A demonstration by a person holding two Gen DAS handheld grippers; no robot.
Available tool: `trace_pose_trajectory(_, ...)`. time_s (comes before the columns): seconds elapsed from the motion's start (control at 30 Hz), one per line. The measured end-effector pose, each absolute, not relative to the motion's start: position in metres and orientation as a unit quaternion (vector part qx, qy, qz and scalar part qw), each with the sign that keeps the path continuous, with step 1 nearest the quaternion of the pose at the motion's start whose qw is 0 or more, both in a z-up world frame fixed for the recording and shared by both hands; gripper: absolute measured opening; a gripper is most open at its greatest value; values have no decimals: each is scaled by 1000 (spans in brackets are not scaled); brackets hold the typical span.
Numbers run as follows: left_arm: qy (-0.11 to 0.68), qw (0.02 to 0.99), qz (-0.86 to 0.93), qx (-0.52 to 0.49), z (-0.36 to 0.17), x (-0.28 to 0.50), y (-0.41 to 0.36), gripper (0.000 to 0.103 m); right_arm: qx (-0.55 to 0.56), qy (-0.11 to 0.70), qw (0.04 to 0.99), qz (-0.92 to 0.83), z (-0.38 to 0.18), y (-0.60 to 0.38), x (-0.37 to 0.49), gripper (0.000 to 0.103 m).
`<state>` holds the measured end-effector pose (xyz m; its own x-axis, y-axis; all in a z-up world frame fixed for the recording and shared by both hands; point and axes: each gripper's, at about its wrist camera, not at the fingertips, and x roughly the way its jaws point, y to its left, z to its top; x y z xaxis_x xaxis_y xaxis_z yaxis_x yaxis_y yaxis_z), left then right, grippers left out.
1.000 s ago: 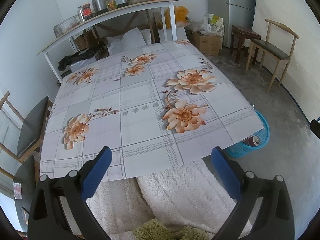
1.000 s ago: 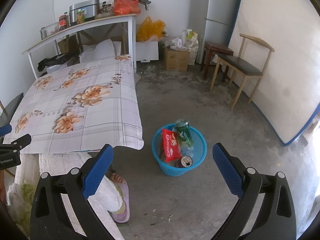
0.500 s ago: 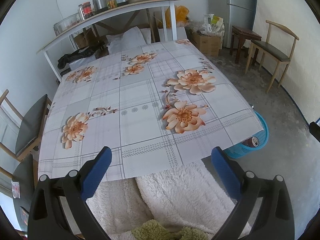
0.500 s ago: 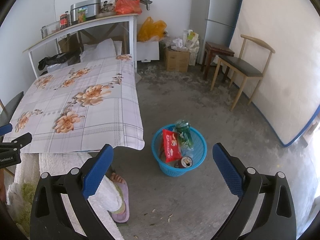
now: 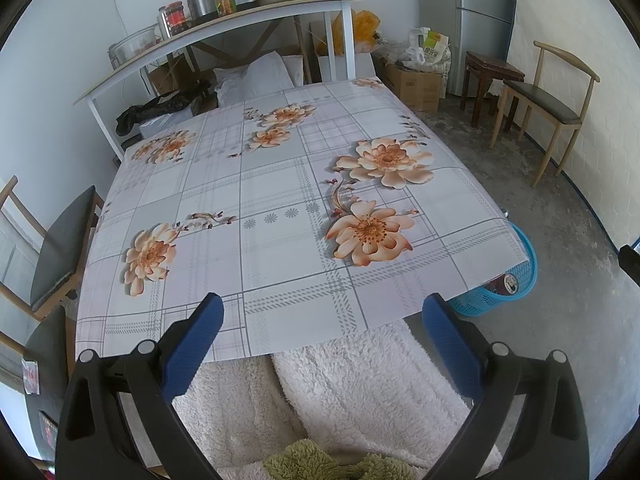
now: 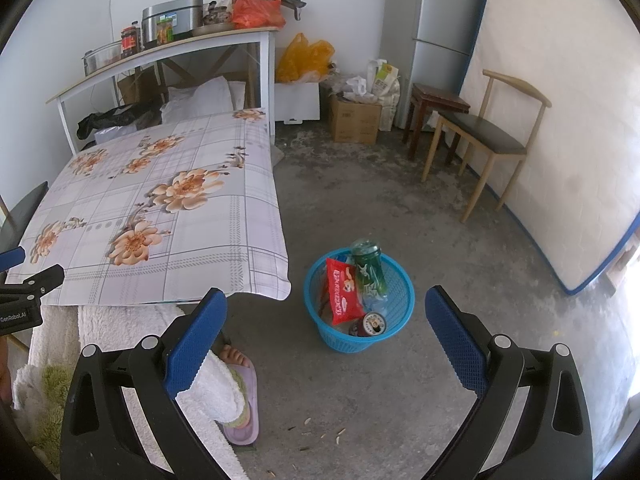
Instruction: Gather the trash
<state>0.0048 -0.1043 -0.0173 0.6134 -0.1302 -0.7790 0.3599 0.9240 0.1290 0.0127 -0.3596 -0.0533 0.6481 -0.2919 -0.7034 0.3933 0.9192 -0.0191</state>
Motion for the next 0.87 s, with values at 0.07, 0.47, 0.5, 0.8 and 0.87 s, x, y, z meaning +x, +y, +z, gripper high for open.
trace_pose_trajectory(0.07,418,887,-138,138,-17,5,-105,97,67,375,905,-189,-53,-359,12,96)
trace_pose_trajectory(0.47,419,887,-137,136,-19,5,-104,98,66,375,905,-188,-53,-359,12,96)
trace_pose_trajectory(0.5,419,887,-137,136,-19,6,-104,97,66,375,906,-188,-53,-359,12,96)
trace_pose_trajectory(0.8,420,887,-137,135,-20,6,-103,97,66,375,905,-188,-53,-360,12,96)
trace_pose_trajectory(0.87,421,887,-137,134,-21,5,-103,97,67,375,905,-188,-53,-359,13,96)
